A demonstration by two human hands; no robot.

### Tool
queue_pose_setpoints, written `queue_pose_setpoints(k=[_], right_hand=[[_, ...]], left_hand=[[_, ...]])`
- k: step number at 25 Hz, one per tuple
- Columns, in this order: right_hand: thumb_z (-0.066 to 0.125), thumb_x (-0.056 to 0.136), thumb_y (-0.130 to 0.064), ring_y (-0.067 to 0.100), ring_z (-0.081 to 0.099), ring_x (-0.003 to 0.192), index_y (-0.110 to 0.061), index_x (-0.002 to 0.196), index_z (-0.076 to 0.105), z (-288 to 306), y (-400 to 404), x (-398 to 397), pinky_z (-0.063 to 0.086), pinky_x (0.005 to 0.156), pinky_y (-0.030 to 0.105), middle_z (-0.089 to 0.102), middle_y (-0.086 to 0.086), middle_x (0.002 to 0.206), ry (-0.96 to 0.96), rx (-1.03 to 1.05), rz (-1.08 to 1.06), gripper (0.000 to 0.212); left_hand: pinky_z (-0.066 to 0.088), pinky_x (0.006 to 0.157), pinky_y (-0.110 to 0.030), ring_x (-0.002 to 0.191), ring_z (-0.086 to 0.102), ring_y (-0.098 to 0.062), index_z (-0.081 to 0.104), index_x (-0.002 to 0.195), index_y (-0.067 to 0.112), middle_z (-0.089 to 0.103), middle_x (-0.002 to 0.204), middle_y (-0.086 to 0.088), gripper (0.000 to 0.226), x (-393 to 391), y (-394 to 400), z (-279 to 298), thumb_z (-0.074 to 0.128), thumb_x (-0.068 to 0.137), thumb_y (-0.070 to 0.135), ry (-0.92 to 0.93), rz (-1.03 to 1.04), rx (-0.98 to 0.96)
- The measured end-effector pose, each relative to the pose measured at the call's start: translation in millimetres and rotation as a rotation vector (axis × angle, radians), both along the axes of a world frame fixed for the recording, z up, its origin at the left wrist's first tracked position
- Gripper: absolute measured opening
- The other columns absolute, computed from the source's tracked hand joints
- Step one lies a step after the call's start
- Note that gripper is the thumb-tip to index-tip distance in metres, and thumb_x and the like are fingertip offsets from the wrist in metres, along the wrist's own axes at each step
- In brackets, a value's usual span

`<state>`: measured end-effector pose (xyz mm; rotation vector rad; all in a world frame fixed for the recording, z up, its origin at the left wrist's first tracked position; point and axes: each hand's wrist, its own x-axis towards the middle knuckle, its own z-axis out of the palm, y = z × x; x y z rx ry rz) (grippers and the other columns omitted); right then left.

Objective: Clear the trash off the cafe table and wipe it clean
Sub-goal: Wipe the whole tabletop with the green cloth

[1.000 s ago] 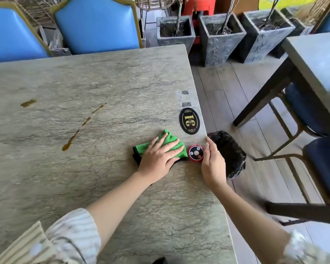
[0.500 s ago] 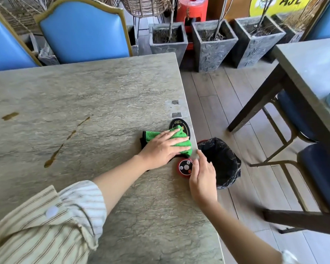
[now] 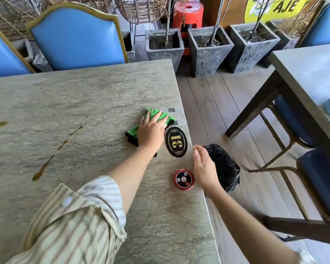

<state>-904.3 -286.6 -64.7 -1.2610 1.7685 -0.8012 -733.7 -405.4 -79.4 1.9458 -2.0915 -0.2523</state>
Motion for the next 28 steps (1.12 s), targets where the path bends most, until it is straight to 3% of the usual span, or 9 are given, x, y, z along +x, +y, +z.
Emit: queue_pose_setpoints(k=[3,6,8,13,17,20,25,28], right_hand=[[0.035,0.103,-0.034,0.017,0.05,0.124,-0.016,0.137,0.048,-1.8,-45.7,-7.5,0.038,0.102,0.029,0.055,0.003,0.136,-0.045,0.115,0.057,0.041],[0.033,0.103,-0.032,0.017,0.054,0.117,-0.018,0.131,0.053,-13.7,-61.2,3.1,0.038,0.092,0.023,0.061,0.003,0.127,-0.09,0.071,0.037,0.037],[0.03,0.103,-0.035,0.017,0.058,0.109,-0.018,0.125,0.057,-18.7,-60.1,9.7,0.039,0.086,0.024,0.065,0.004,0.12,-0.09,0.035,-0.043,0.039],[0.022,0.102,-0.043,0.037,0.06,0.098,-0.014,0.107,0.056,-19.2,-83.0,12.1,0.043,0.078,0.041,0.067,0.014,0.1,0.09,0.03,-0.02,0.045],[0.018,0.1,-0.049,0.036,0.058,0.108,-0.036,0.137,0.044,-17.2,-106.0,19.5,0.043,0.086,0.041,0.065,0.011,0.117,0.145,0.041,0.029,0.048],[0.019,0.1,-0.049,0.035,0.057,0.111,-0.044,0.142,0.036,-15.5,-103.2,19.3,0.043,0.089,0.042,0.064,0.012,0.121,0.152,0.094,0.015,0.046],[0.02,0.1,-0.036,0.034,0.06,0.102,-0.044,0.14,0.04,-10.1,-101.1,18.2,0.038,0.075,0.036,0.067,0.012,0.107,0.166,0.076,0.024,0.046],[0.015,0.086,-0.035,0.031,0.062,0.091,-0.037,0.128,0.053,-13.2,-97.0,19.7,0.039,0.069,0.034,0.069,0.007,0.092,0.226,0.0,-0.025,0.056]], left_hand=[[0.021,0.117,-0.047,0.141,0.03,-0.032,0.054,0.132,0.032,0.043,0.147,0.005,0.035,0.5,22.9,1.0,0.046,0.097,0.035,0.021,-0.145,-0.029],[0.025,0.115,-0.045,0.139,0.035,-0.027,0.054,0.131,0.036,0.044,0.145,0.009,0.036,14.5,55.1,-1.6,0.045,0.096,0.039,-0.022,-0.427,-0.086],[0.026,0.115,-0.04,0.14,0.033,-0.023,0.053,0.131,0.038,0.044,0.146,0.012,0.037,20.4,56.1,-4.1,0.042,0.096,0.041,-0.046,-0.473,-0.103],[0.034,0.112,-0.045,0.137,0.038,-0.028,0.056,0.129,0.037,0.048,0.143,0.011,0.036,5.7,-5.6,-2.4,0.044,0.096,0.038,-0.025,-0.287,-0.084],[0.029,0.114,-0.041,0.14,0.033,-0.027,0.057,0.128,0.036,0.046,0.145,0.011,0.034,-1.0,-55.8,-0.6,0.047,0.097,0.036,0.006,-0.118,-0.018],[0.027,0.116,-0.043,0.141,0.031,-0.029,0.055,0.131,0.034,0.044,0.147,0.009,0.035,-18.7,-46.9,2.5,0.046,0.097,0.033,0.033,0.04,0.01],[0.026,0.112,-0.036,0.141,0.032,-0.023,0.058,0.128,0.037,0.047,0.143,0.013,0.038,3.6,-33.3,4.5,0.038,0.096,0.043,0.038,-0.53,-0.023],[0.021,0.116,-0.04,0.143,0.029,-0.024,0.056,0.129,0.037,0.045,0.145,0.012,0.04,-1.1,-59.1,1.9,0.035,0.096,0.044,-0.009,-0.469,-0.015]])
